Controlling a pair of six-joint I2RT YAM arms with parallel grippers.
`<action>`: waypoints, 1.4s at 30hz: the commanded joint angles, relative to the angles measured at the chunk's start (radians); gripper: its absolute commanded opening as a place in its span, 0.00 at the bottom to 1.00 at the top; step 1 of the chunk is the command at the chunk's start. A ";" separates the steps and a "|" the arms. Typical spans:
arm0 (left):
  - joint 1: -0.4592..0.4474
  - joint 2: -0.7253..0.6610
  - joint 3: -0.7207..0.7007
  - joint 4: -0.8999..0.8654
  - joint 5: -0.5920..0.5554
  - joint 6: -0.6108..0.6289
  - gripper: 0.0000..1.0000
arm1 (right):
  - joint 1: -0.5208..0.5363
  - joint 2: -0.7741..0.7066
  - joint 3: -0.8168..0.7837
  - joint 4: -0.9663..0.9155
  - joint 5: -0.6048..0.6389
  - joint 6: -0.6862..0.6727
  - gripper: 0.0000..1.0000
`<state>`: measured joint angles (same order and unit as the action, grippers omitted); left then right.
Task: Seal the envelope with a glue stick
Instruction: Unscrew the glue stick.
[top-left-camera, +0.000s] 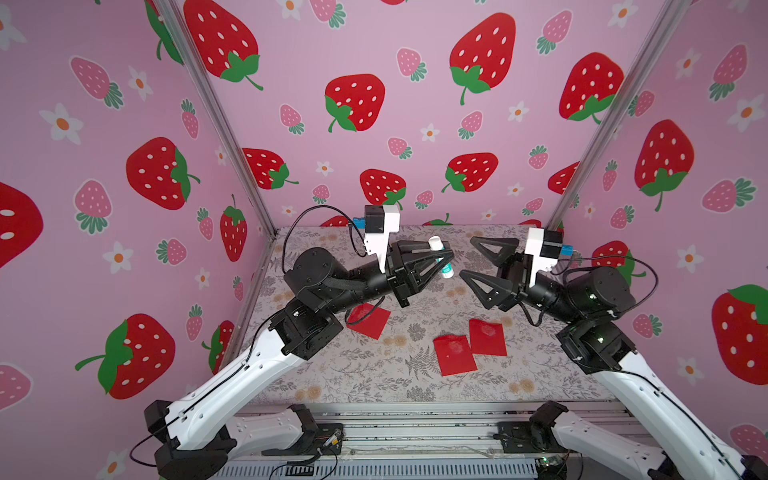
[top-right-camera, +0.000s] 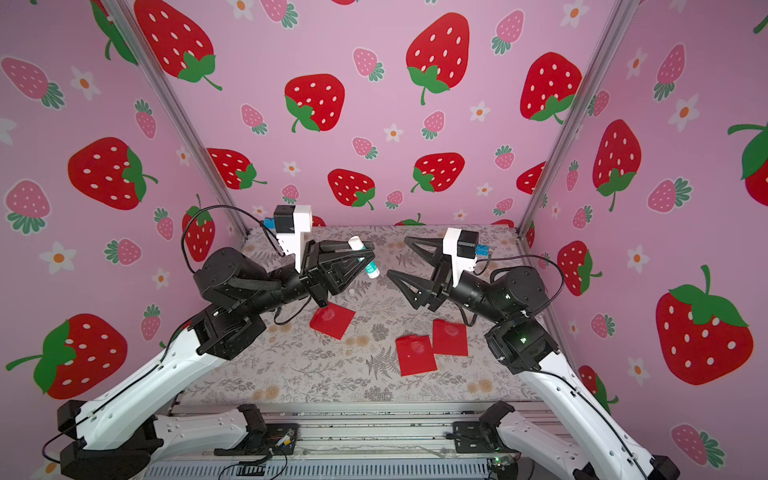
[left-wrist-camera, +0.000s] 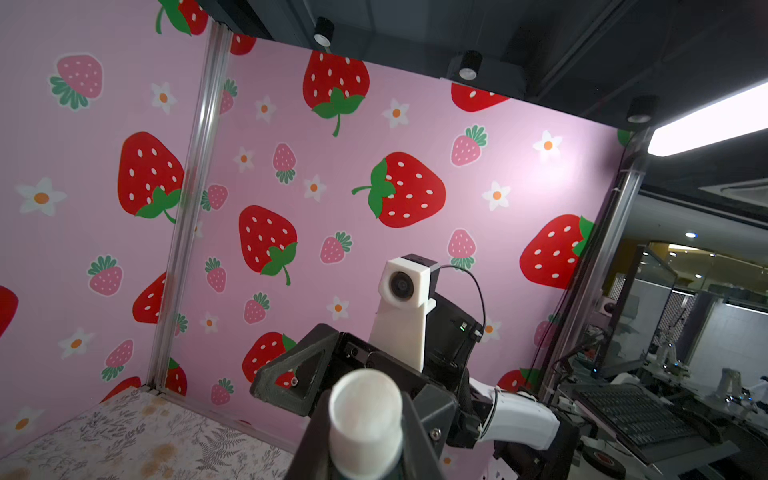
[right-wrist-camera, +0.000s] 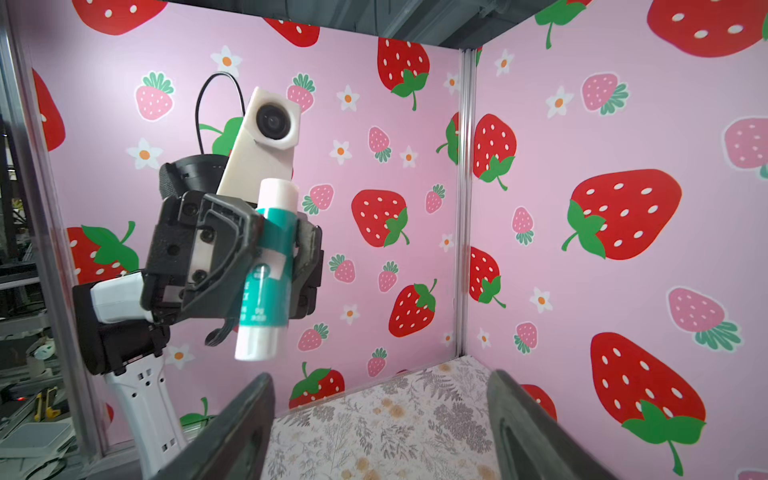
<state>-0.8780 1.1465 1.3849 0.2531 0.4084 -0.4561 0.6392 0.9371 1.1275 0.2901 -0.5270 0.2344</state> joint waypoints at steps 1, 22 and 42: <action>-0.003 0.009 0.041 0.112 -0.080 -0.088 0.00 | 0.007 0.053 0.056 0.093 0.016 -0.072 0.76; -0.004 0.049 0.036 0.267 -0.265 -0.142 0.00 | 0.135 0.190 0.157 0.202 0.004 -0.285 0.50; -0.006 0.041 0.010 0.285 -0.295 -0.128 0.00 | 0.165 0.196 0.175 0.212 0.079 -0.271 0.37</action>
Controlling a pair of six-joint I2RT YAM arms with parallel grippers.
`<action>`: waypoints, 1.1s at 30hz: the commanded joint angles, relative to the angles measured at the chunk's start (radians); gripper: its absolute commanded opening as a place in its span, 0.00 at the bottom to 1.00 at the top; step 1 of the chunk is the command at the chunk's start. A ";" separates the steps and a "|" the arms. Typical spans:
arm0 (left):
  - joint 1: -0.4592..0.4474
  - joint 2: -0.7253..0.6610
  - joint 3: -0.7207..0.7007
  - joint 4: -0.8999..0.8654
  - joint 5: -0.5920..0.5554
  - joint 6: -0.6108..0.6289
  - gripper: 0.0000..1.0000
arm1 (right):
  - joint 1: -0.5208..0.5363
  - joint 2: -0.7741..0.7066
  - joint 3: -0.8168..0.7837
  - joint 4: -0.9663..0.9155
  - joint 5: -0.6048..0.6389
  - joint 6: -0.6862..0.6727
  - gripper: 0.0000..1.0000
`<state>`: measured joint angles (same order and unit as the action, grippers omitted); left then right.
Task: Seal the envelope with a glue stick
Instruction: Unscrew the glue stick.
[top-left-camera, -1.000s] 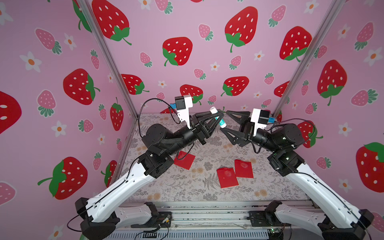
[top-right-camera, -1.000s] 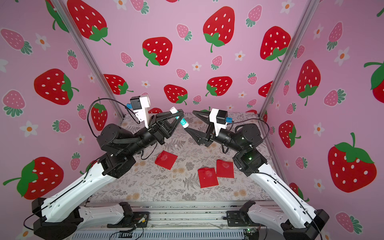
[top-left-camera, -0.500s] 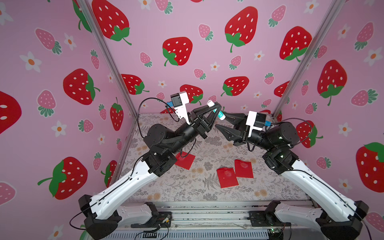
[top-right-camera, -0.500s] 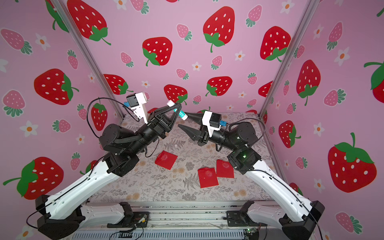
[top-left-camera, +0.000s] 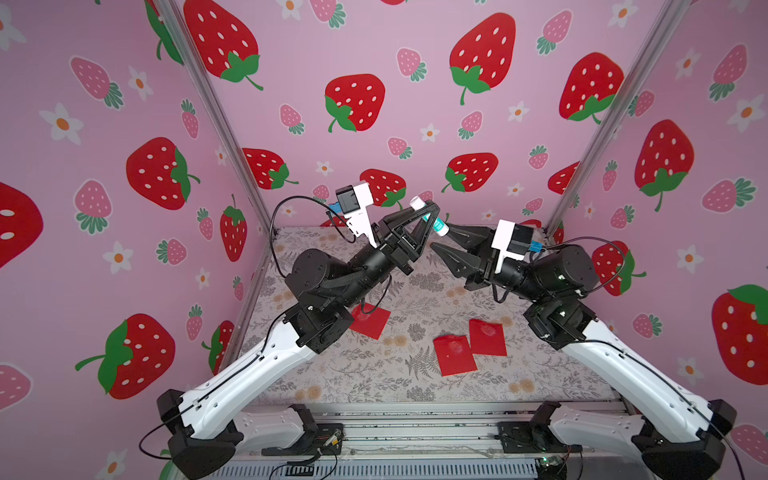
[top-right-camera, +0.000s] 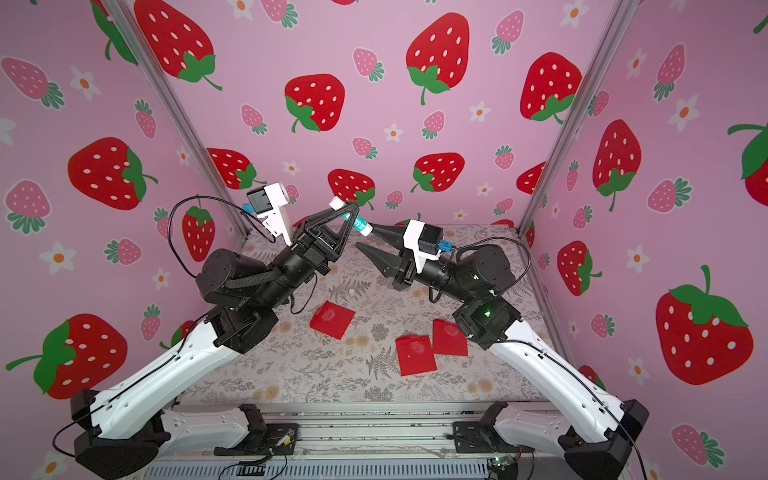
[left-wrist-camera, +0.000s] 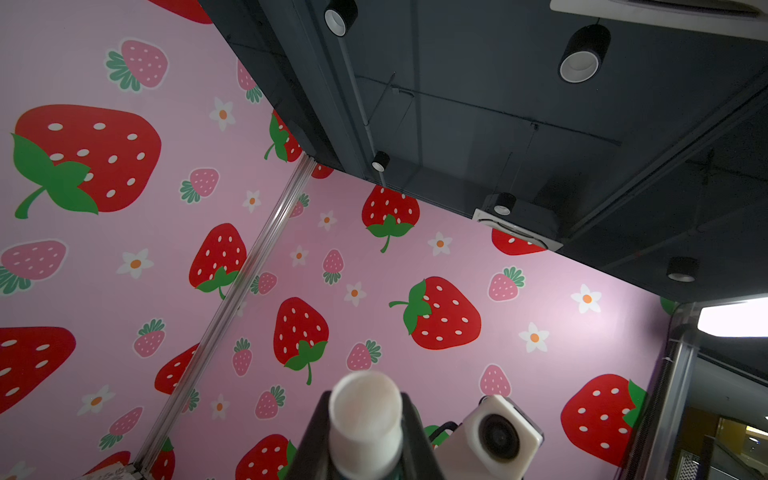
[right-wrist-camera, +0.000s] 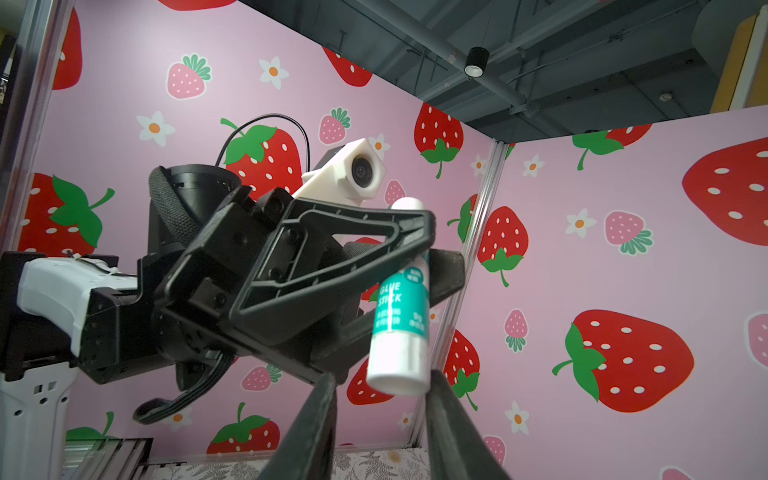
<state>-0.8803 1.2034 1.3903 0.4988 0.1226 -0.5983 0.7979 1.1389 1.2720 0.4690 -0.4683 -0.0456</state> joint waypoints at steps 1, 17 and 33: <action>-0.004 -0.018 0.003 0.039 -0.012 0.014 0.00 | 0.007 -0.005 0.032 0.033 0.020 0.009 0.37; -0.005 -0.016 -0.005 0.045 -0.014 0.014 0.00 | 0.013 -0.003 0.045 0.031 0.032 0.016 0.33; -0.005 -0.007 -0.004 0.059 0.008 0.026 0.00 | 0.014 0.002 0.069 -0.038 0.064 0.106 0.07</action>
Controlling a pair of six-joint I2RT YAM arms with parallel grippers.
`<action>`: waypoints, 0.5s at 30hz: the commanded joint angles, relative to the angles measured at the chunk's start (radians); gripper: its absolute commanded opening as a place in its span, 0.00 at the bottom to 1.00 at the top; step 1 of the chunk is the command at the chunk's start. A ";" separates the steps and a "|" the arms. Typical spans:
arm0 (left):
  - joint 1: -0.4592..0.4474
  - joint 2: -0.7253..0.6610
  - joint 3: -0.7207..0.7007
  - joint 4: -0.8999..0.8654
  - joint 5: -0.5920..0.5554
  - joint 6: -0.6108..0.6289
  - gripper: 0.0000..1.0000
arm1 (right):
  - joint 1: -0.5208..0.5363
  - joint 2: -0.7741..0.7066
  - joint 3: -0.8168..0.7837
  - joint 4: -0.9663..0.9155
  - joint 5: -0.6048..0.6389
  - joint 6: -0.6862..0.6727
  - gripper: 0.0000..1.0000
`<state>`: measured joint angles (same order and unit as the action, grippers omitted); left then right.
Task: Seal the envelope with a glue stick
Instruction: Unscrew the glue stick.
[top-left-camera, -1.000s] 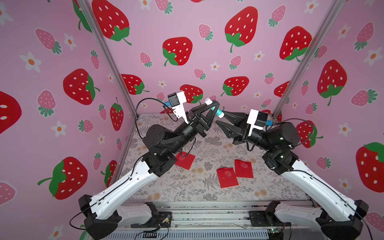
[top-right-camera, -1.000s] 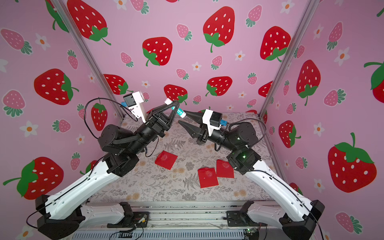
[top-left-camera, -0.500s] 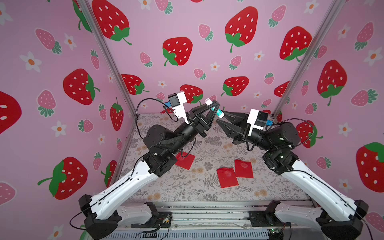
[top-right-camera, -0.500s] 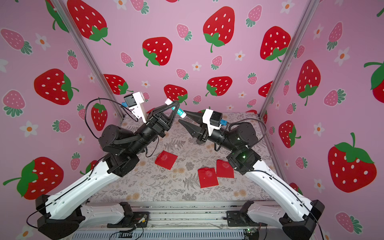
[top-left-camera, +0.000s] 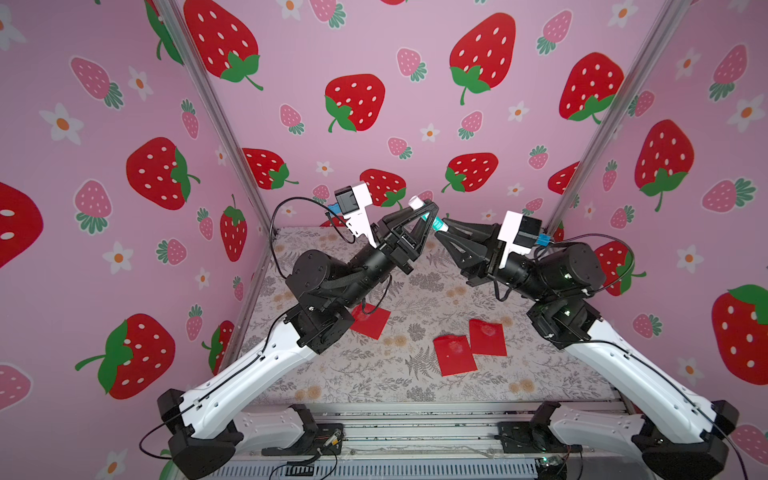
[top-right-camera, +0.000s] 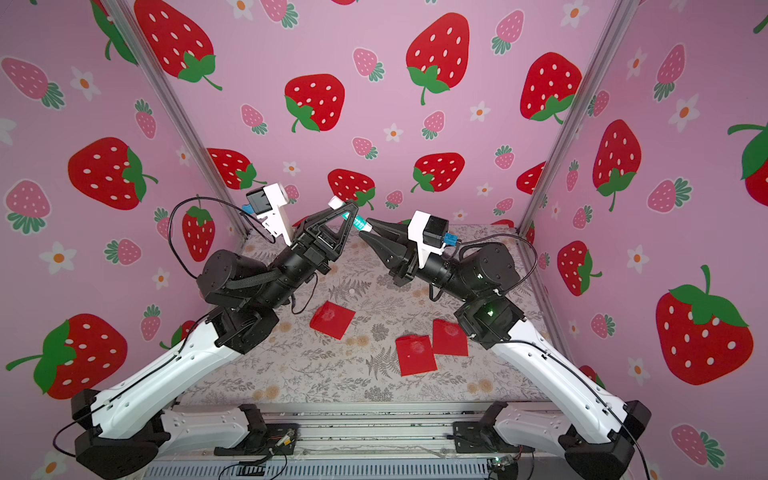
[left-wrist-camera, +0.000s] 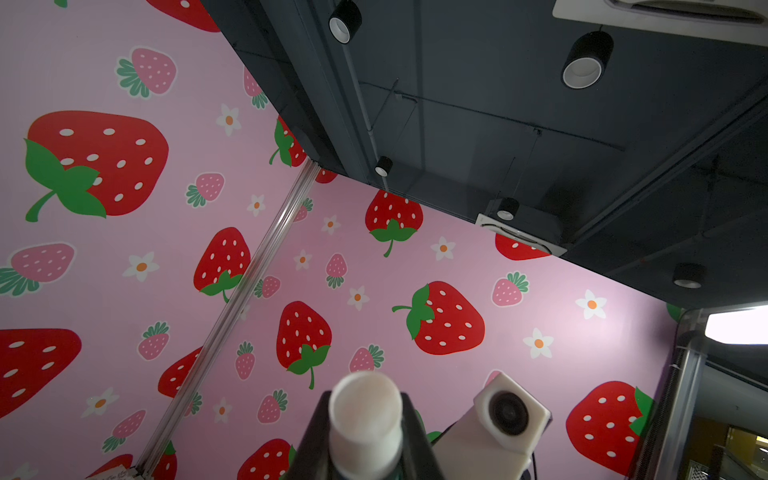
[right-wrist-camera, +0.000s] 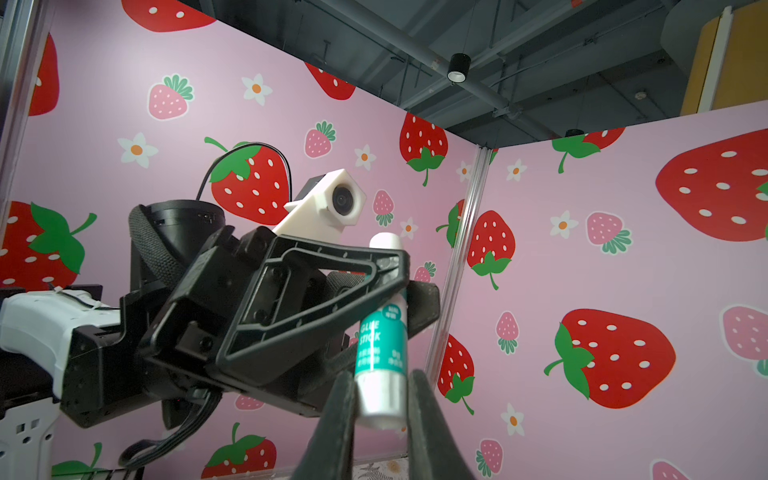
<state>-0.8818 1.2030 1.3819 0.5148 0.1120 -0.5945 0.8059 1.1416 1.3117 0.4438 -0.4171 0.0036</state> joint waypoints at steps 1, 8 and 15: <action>-0.003 -0.004 0.010 0.044 0.062 0.029 0.00 | 0.005 -0.003 0.029 -0.018 0.007 0.086 0.06; -0.003 -0.009 0.064 -0.032 0.263 0.134 0.00 | 0.006 -0.036 0.032 -0.033 -0.156 0.400 0.01; -0.003 -0.024 0.163 -0.238 0.688 0.345 0.00 | 0.017 -0.094 0.011 -0.023 -0.411 0.683 0.00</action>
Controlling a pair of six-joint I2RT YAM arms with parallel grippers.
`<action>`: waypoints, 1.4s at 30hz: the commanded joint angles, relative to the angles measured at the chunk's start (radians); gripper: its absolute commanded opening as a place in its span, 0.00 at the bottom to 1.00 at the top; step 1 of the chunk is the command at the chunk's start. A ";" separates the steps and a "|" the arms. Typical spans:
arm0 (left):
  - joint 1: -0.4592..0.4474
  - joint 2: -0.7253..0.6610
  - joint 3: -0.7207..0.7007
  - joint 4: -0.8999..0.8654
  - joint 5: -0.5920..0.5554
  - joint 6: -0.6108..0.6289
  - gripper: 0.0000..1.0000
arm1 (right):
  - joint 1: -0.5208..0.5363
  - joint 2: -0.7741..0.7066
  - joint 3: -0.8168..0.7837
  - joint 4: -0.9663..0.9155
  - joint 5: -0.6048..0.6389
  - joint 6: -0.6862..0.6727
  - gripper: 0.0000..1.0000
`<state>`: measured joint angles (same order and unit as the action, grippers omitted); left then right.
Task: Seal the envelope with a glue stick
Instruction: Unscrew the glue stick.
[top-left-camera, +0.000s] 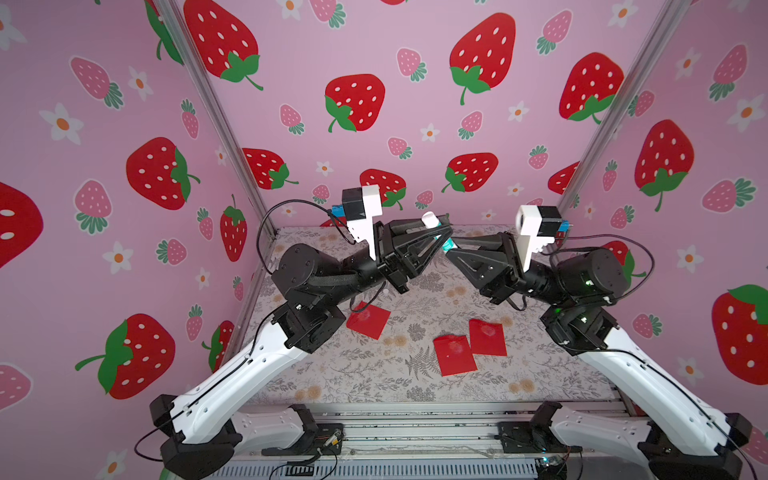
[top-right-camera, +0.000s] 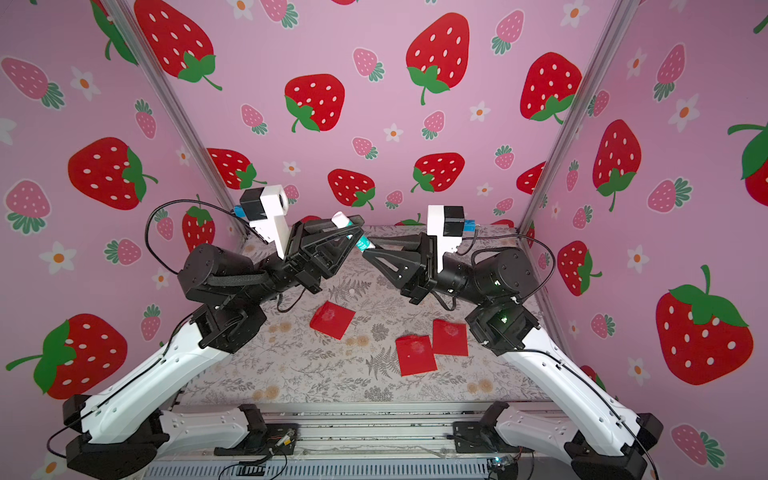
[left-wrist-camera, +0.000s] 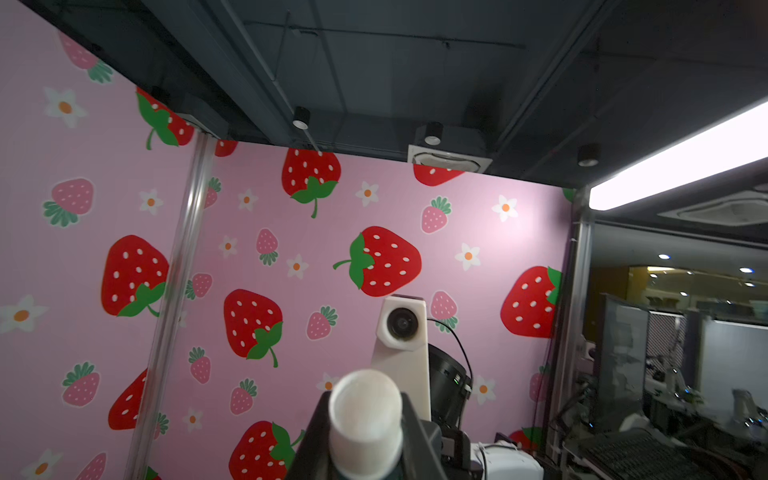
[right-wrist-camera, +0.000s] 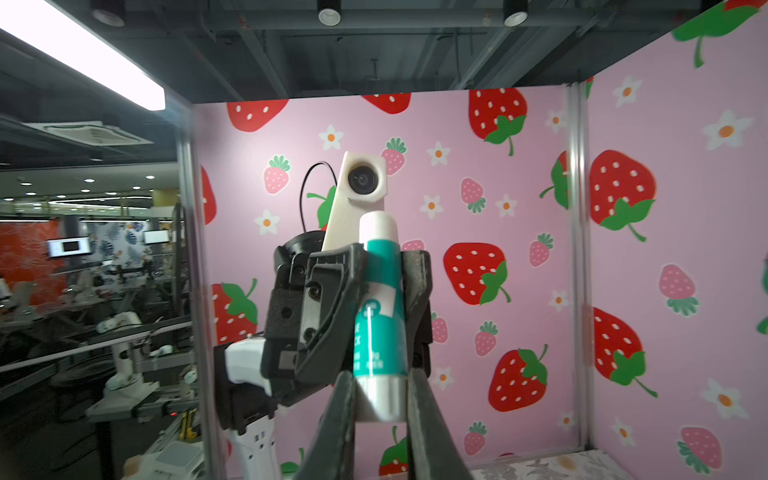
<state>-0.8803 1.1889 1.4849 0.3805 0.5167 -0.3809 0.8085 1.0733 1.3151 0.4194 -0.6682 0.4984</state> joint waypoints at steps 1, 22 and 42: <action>-0.005 -0.008 0.075 -0.129 0.344 0.159 0.00 | 0.019 -0.030 0.001 0.002 -0.191 0.208 0.00; -0.005 -0.020 0.110 -0.209 0.373 0.249 0.00 | 0.042 -0.208 -0.084 -0.194 -0.030 -0.069 0.44; -0.005 -0.118 -0.117 -0.001 -0.274 -0.167 0.00 | 0.041 -0.033 -0.046 -0.052 0.288 -0.609 0.46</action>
<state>-0.8837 1.0843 1.3621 0.3317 0.2832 -0.5220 0.8509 1.0431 1.2186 0.3294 -0.3775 -0.0360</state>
